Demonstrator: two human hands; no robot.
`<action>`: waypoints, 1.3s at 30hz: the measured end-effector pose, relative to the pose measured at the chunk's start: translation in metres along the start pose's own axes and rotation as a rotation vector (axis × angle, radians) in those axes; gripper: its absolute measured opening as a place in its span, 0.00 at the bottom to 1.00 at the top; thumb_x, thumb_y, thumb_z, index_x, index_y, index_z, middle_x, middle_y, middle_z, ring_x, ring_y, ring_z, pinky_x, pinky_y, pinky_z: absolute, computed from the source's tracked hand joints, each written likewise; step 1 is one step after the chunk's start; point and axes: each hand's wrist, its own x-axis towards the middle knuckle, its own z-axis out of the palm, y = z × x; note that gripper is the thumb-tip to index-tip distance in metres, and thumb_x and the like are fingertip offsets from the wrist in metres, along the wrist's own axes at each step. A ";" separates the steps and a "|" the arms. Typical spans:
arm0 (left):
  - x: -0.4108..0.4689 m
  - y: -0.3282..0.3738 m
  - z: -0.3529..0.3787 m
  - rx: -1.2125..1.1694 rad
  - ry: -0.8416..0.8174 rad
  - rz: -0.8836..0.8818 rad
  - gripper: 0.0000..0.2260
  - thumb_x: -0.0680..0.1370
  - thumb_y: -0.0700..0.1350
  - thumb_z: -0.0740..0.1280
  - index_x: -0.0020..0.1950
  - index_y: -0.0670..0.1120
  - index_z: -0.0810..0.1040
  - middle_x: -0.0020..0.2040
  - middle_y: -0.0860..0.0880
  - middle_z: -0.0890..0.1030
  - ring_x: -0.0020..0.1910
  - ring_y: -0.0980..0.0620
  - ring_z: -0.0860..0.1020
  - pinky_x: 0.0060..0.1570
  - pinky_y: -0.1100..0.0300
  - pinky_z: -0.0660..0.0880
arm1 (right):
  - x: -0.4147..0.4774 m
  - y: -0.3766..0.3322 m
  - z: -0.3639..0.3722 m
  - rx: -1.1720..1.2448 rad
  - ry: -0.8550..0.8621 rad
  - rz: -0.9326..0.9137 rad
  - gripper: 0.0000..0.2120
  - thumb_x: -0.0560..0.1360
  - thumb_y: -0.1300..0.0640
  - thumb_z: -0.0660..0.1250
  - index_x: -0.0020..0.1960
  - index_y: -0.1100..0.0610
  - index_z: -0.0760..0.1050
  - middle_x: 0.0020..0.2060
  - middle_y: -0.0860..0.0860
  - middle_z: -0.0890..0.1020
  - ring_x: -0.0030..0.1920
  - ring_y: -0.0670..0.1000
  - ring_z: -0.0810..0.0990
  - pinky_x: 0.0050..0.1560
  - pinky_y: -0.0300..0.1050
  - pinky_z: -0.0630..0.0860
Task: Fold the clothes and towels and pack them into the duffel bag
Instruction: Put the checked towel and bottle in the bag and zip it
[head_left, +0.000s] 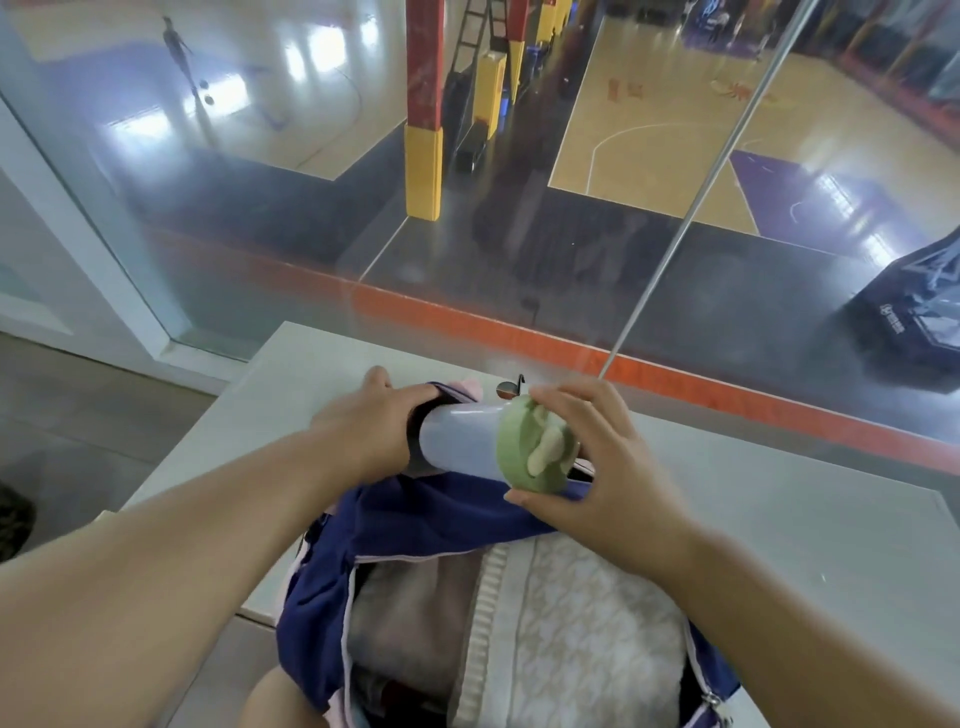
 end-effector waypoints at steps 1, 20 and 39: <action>0.002 -0.001 -0.003 0.022 -0.004 0.013 0.24 0.69 0.56 0.68 0.61 0.69 0.64 0.50 0.51 0.64 0.42 0.44 0.75 0.47 0.53 0.74 | 0.004 -0.001 0.002 -0.090 -0.046 -0.026 0.35 0.67 0.50 0.75 0.70 0.46 0.64 0.62 0.38 0.62 0.59 0.43 0.69 0.56 0.37 0.72; -0.009 -0.014 -0.016 0.089 -0.039 0.095 0.29 0.65 0.56 0.72 0.62 0.64 0.64 0.52 0.53 0.67 0.44 0.46 0.76 0.47 0.50 0.77 | 0.047 0.014 0.075 -0.769 -0.357 -0.285 0.19 0.76 0.43 0.54 0.54 0.49 0.80 0.63 0.52 0.69 0.59 0.59 0.62 0.58 0.59 0.66; -0.065 0.004 0.000 0.122 0.267 0.050 0.17 0.75 0.50 0.67 0.64 0.54 0.73 0.62 0.52 0.75 0.58 0.43 0.71 0.57 0.49 0.70 | 0.004 -0.003 0.010 -0.343 -0.316 -0.027 0.11 0.79 0.50 0.59 0.54 0.50 0.78 0.50 0.47 0.81 0.50 0.51 0.75 0.54 0.51 0.73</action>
